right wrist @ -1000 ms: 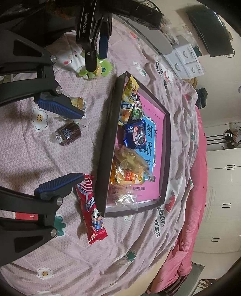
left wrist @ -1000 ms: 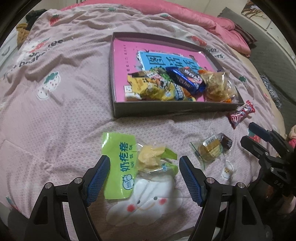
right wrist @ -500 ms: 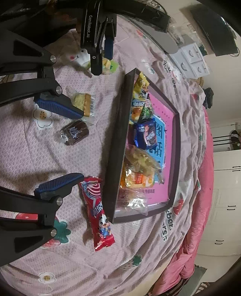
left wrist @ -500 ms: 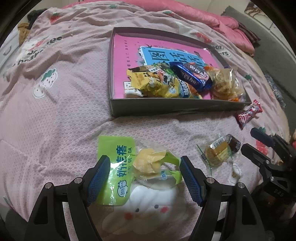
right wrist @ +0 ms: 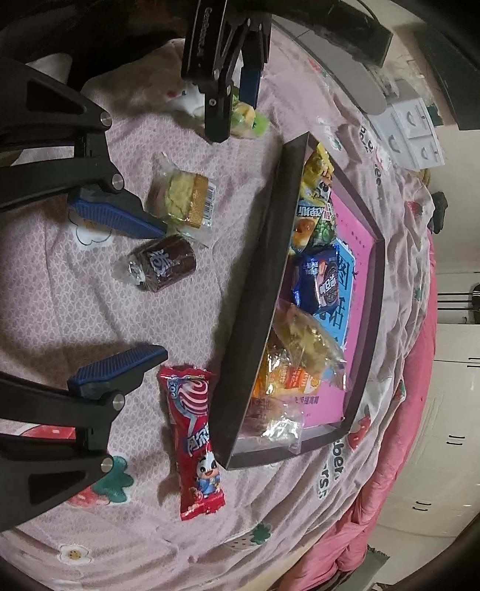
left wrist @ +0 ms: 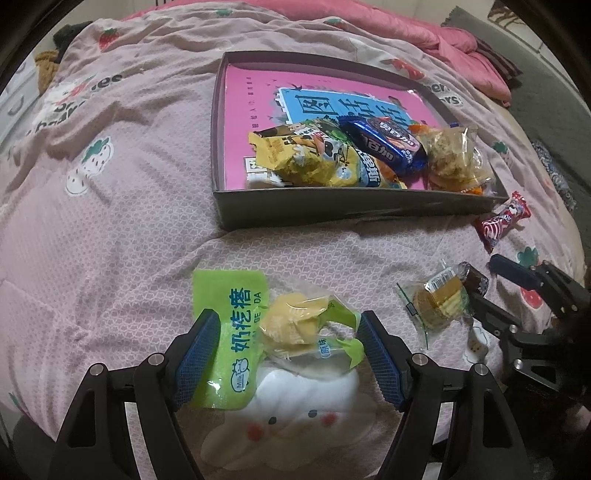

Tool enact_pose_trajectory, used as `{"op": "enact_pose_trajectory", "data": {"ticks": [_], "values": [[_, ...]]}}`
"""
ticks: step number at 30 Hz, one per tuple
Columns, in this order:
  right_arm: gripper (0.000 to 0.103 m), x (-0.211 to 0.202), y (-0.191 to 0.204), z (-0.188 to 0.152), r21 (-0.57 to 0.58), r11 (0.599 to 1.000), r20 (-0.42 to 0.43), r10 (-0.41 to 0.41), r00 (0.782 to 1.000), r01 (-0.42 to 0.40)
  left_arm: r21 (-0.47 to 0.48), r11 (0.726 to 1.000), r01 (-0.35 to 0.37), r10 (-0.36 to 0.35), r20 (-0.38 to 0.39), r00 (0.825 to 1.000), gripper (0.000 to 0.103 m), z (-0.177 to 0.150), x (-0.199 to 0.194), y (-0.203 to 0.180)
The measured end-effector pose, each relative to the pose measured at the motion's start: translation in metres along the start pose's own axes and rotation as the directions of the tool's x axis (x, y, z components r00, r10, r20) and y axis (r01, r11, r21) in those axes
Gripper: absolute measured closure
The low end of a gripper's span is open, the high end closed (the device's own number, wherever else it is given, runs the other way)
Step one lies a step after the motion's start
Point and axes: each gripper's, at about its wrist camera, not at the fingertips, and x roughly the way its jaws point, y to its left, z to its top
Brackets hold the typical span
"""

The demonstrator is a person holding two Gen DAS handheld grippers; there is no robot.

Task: Organize snacks
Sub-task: 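Grasp the green candy bag with the left tool while the right tool grasps the brown wrapped chocolate, then lift both snacks and carry them over the tray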

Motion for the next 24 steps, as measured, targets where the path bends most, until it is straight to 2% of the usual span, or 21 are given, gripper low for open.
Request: {"op": "enact_pose_trajectory", "data": {"ticks": [5, 10, 17, 20, 24], "values": [[0.053, 0.006, 0.008, 0.003, -0.046, 0.999, 0.015, 0.016, 1.000, -0.015, -0.011, 1.000, 0.007, -0.007, 0.005, 1.000, 0.025, -0.002, -0.002, 0.003], [0.061, 0.014, 0.013, 0.007, -0.071, 0.997, 0.022, 0.027, 0.999, -0.026, 0.007, 1.000, 0.005, -0.005, 0.001, 1.000, 0.040, -0.004, -0.002, 0.000], [0.075, 0.015, 0.008, 0.009, -0.045, 0.998, 0.029, 0.045, 0.999, -0.043, 0.054, 0.998, -0.040, 0.040, 0.002, 0.999, 0.054, -0.006, 0.001, -0.010], [0.075, 0.012, 0.001, 0.008, -0.007, 0.998, 0.035, 0.069, 0.997, -0.068, 0.034, 0.999, -0.024, 0.024, 0.009, 1.000, 0.060, -0.005, -0.001, -0.005], [0.075, 0.006, -0.004, 0.007, 0.013, 0.997, 0.049, 0.075, 0.996, -0.076, 0.023, 1.000, 0.001, -0.002, 0.027, 1.000, 0.062, -0.003, -0.008, -0.002]]}}
